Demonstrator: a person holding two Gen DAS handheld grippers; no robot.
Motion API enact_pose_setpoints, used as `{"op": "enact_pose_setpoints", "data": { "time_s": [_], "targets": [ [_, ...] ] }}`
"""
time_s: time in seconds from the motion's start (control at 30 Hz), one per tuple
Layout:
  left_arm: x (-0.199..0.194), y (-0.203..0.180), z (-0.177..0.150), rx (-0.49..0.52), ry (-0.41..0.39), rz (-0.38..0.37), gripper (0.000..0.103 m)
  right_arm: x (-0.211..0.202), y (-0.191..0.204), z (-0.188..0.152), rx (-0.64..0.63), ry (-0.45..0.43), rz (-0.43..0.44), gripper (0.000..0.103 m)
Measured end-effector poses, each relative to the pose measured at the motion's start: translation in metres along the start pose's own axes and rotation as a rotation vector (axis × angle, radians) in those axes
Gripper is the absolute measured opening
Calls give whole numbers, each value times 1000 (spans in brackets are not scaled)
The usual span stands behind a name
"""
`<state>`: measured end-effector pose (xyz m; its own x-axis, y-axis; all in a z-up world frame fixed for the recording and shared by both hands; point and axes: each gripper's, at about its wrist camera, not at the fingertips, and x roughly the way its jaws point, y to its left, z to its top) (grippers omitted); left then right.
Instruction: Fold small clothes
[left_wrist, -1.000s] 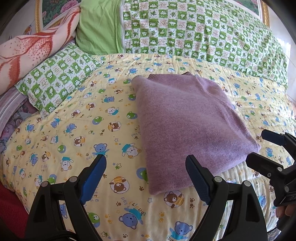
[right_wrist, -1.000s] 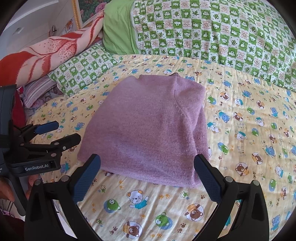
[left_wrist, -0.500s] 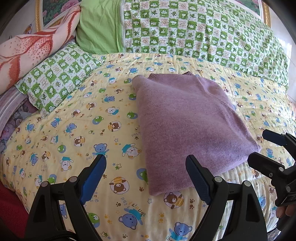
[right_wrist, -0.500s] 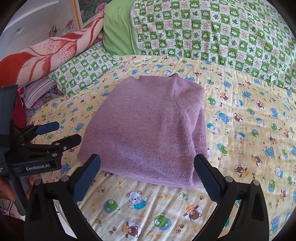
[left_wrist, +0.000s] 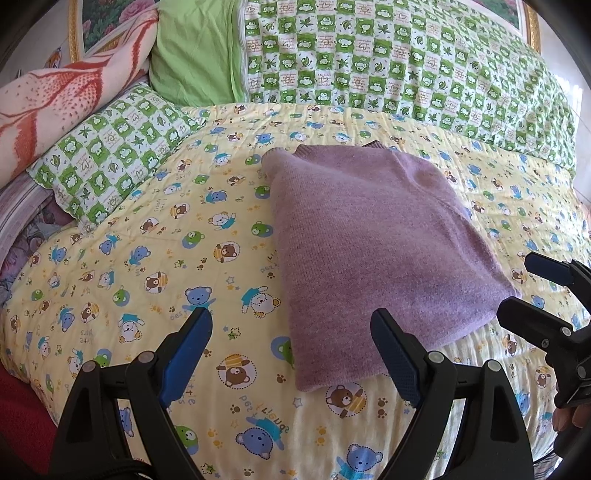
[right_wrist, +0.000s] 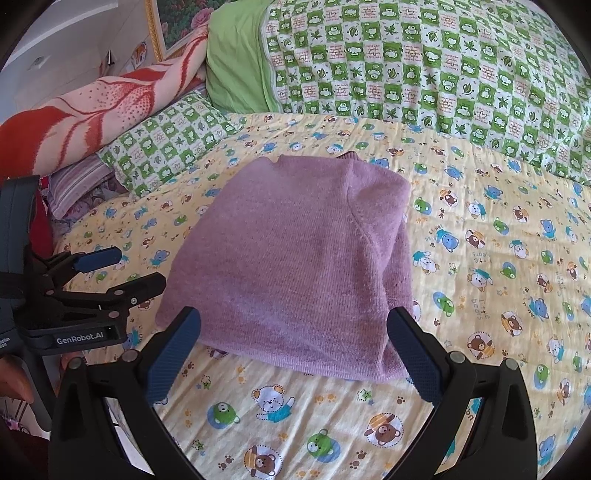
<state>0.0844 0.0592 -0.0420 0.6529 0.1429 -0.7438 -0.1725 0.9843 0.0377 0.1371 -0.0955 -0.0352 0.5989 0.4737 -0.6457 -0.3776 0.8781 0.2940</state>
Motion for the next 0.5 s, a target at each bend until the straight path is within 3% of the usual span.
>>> {"op": "enact_pose_setpoints", "data": {
  "time_s": [0.5],
  "targets": [
    [1, 2, 8, -5, 6, -4, 88, 1, 3, 4, -3, 2, 8, 101]
  ]
}}
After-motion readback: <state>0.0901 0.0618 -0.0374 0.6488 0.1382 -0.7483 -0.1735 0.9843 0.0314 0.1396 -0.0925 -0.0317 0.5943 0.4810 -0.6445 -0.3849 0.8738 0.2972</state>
